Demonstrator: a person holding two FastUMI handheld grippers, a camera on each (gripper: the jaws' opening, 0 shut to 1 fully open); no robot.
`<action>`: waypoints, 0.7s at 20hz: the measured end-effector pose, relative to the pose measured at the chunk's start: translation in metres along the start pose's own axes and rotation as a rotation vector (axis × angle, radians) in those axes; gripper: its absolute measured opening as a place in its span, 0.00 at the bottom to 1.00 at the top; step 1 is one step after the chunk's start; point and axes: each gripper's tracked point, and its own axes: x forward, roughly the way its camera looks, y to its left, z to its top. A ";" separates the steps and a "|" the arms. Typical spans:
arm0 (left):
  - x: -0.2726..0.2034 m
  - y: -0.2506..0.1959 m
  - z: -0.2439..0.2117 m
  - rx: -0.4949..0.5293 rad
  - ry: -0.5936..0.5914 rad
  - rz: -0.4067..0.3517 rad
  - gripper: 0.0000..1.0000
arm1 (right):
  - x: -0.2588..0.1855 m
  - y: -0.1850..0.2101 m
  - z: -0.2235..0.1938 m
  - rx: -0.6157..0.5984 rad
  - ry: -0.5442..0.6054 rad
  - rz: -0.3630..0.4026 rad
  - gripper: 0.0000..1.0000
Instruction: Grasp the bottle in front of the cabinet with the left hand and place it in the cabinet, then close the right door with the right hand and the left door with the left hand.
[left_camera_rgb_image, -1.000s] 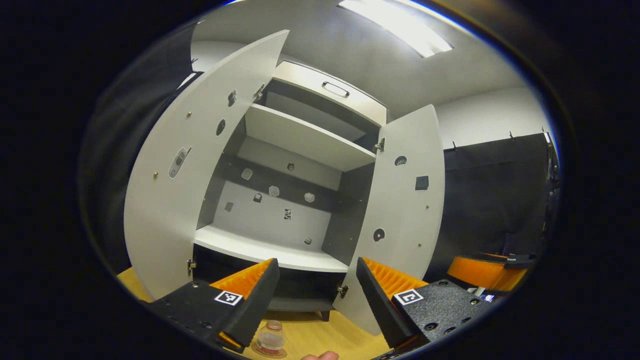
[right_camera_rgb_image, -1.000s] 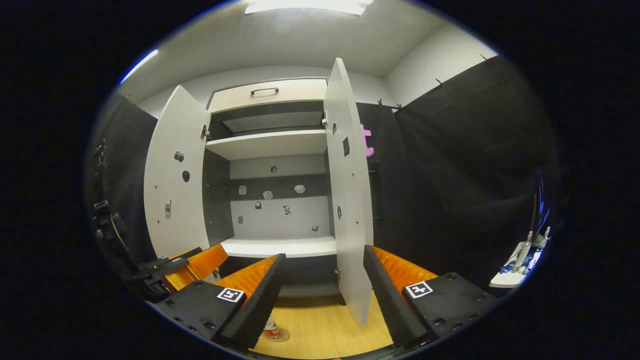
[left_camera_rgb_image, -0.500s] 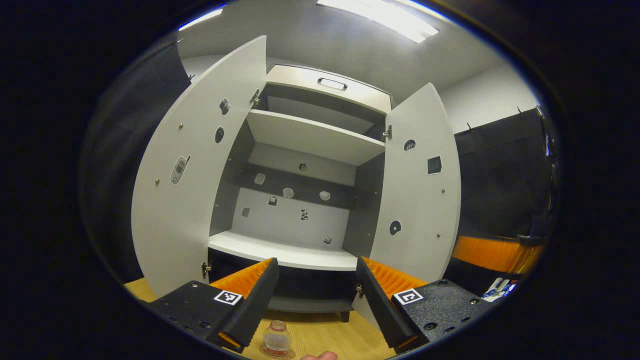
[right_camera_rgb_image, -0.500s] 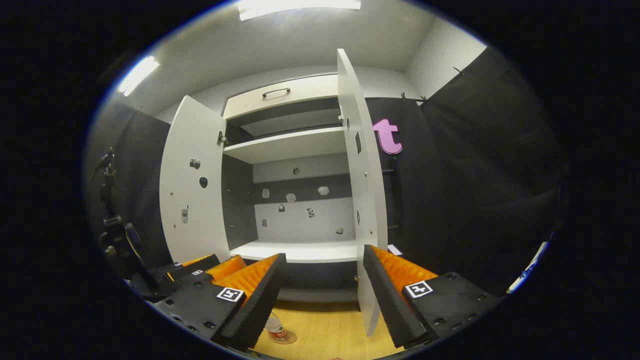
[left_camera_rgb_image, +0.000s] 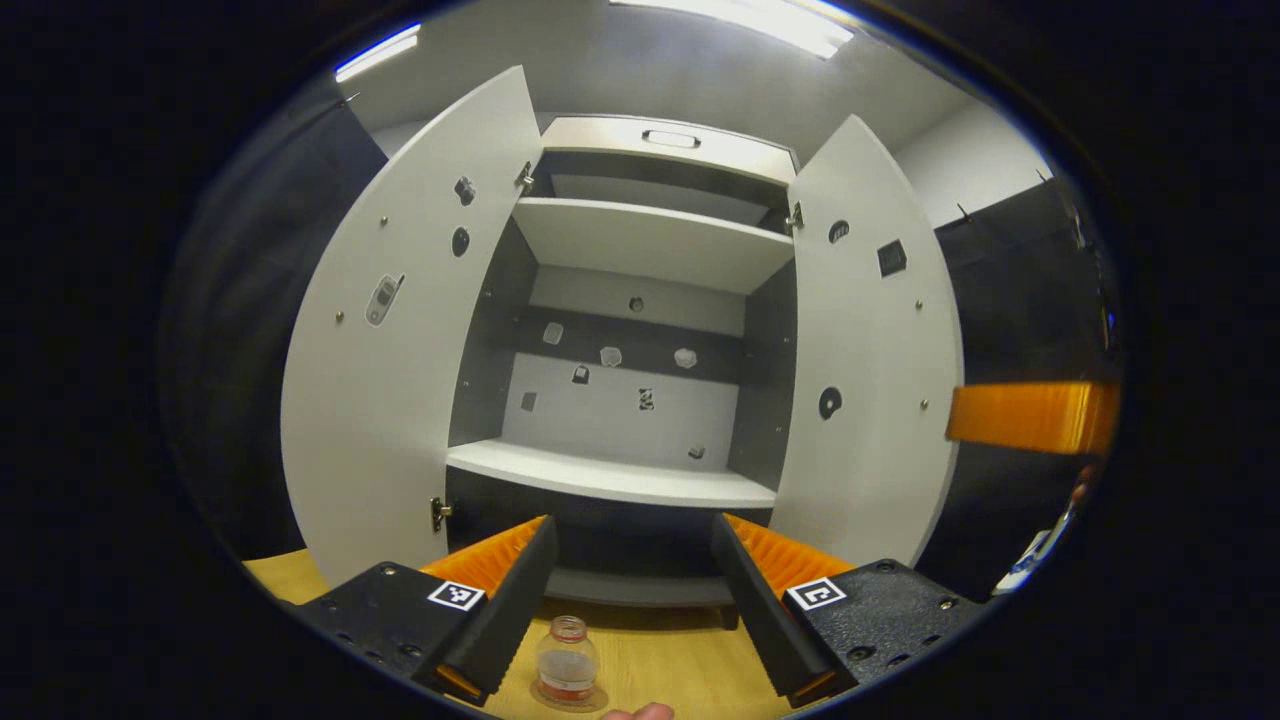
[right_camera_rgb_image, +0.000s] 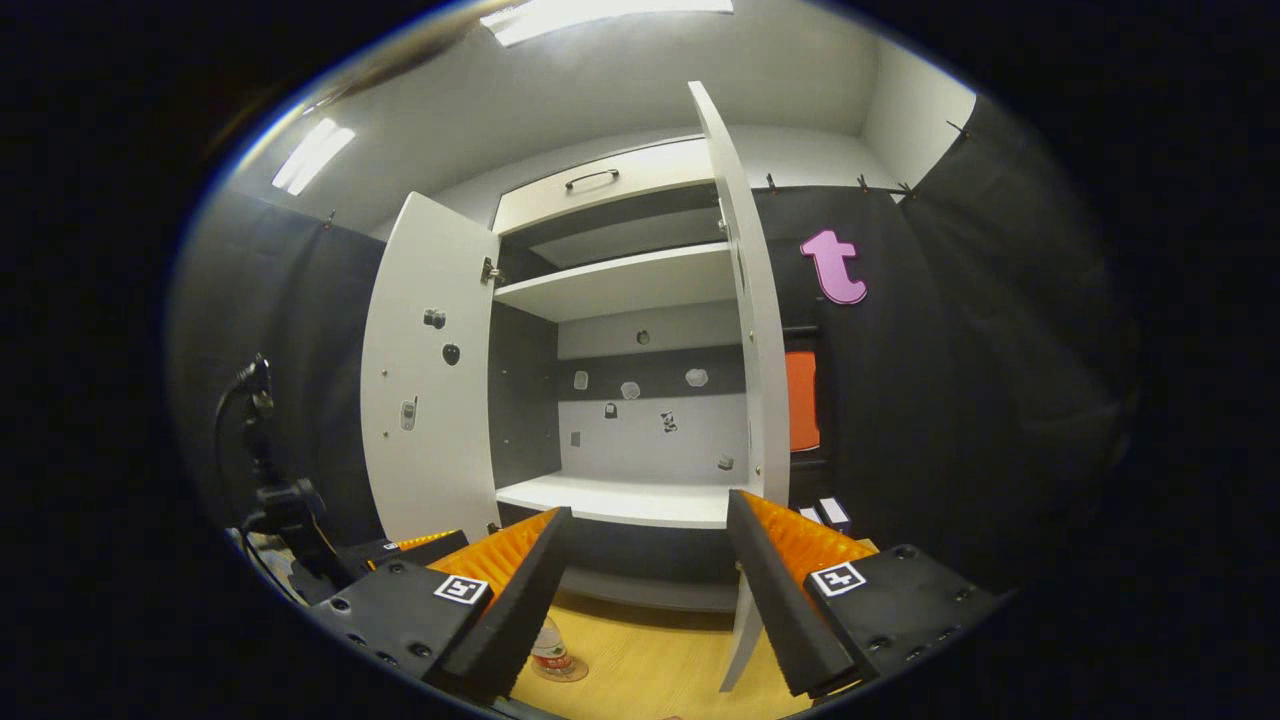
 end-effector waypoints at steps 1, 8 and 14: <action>0.008 0.008 -0.026 0.017 0.037 0.016 0.94 | 0.003 0.000 -0.005 0.004 0.014 -0.014 1.00; 0.025 0.030 -0.132 0.021 0.129 -0.003 0.95 | 0.014 0.008 -0.033 -0.003 0.085 -0.106 1.00; 0.032 0.046 -0.191 0.068 0.189 -0.004 0.95 | 0.006 0.005 -0.044 -0.003 0.124 -0.187 0.94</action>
